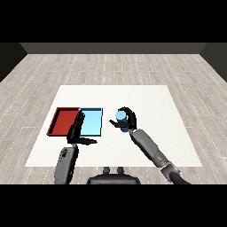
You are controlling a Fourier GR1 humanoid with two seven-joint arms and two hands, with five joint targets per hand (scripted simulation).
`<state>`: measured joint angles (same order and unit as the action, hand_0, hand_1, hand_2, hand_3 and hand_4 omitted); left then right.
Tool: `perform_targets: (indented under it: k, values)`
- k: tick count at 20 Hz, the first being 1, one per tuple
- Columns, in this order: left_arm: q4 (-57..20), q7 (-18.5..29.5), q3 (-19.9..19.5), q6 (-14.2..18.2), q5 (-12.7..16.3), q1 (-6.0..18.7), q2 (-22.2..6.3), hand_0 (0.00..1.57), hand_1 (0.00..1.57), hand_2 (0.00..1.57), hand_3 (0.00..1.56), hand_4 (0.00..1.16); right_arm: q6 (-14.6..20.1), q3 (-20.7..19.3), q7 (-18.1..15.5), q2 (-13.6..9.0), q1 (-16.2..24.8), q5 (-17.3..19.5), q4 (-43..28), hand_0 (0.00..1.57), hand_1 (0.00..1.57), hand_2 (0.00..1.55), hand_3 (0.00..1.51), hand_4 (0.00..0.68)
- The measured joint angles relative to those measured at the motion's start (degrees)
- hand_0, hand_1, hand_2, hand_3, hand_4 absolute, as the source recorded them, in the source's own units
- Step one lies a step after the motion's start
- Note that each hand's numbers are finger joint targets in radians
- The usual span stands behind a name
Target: Pick the blue can and put it in the blue box
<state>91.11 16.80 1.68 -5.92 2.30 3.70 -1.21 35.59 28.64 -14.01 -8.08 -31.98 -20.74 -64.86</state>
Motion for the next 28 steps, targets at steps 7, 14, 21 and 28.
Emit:
perform_targets:
  k: [7,14,21,28]
  values:
    - [-2.7,-2.1,4.7,2.8,-1.1,1.8,1.0,0.0,0.0,0.0,0.0,0.0,-0.8,-1.0,5.3,-2.1,1.4,6.8,-7.4,1.42,1.42,1.45,1.4,0.616]
    - [-4.3,-2.9,8.9,4.6,0.7,2.6,1.2,0.0,0.0,0.0,0.0,0.0,-4.5,-3.9,8.6,-4.1,6.8,11.6,-14.7,1.44,1.44,1.45,1.4,0.615]
    - [-8.0,-4.9,12.1,6.6,3.8,6.1,1.2,0.0,0.0,0.0,0.0,0.0,-7.9,-5.7,10.5,-1.8,7.3,16.5,-16.5,1.46,1.46,1.46,1.4,0.61]
    - [-13.3,-4.2,14.5,9.3,5.2,9.2,1.1,0.0,0.0,0.0,0.0,0.0,-11.6,-8.7,11.8,1.2,6.8,20.4,-16.7,1.49,1.49,1.47,1.4,0.606]
